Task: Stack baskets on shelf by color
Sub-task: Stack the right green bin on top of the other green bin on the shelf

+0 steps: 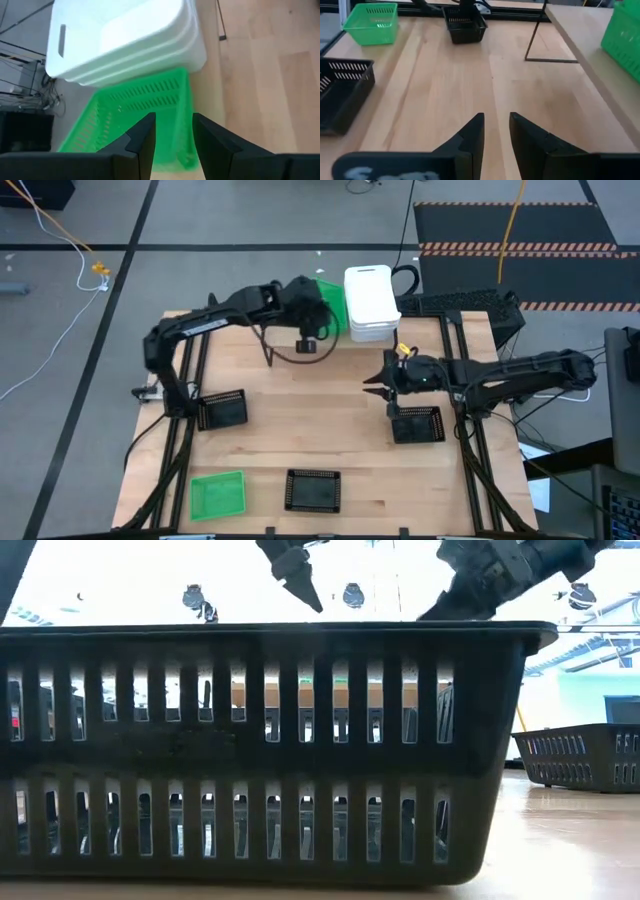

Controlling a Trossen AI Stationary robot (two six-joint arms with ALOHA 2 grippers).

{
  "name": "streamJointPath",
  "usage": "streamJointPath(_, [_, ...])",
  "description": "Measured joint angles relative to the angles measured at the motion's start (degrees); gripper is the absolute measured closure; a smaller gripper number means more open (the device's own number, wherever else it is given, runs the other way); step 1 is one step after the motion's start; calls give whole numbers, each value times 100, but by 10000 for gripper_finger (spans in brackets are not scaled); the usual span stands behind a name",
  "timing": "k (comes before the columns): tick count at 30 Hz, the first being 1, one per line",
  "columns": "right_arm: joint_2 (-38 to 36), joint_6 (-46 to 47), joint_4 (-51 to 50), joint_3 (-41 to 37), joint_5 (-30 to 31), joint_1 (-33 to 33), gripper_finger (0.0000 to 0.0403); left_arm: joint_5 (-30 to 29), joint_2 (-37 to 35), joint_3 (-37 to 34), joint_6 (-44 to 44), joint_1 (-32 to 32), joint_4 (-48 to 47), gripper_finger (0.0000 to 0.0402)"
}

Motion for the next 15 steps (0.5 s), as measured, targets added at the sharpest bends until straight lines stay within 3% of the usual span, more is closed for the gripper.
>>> streamJointPath(6, [-333,-52,344,-450,4,-2,319,24,623,831,74,51,-516,270])
streamJointPath(15, [-413,49,338,-454,4,-2,319,-26,951,886,98,347,-952,270])
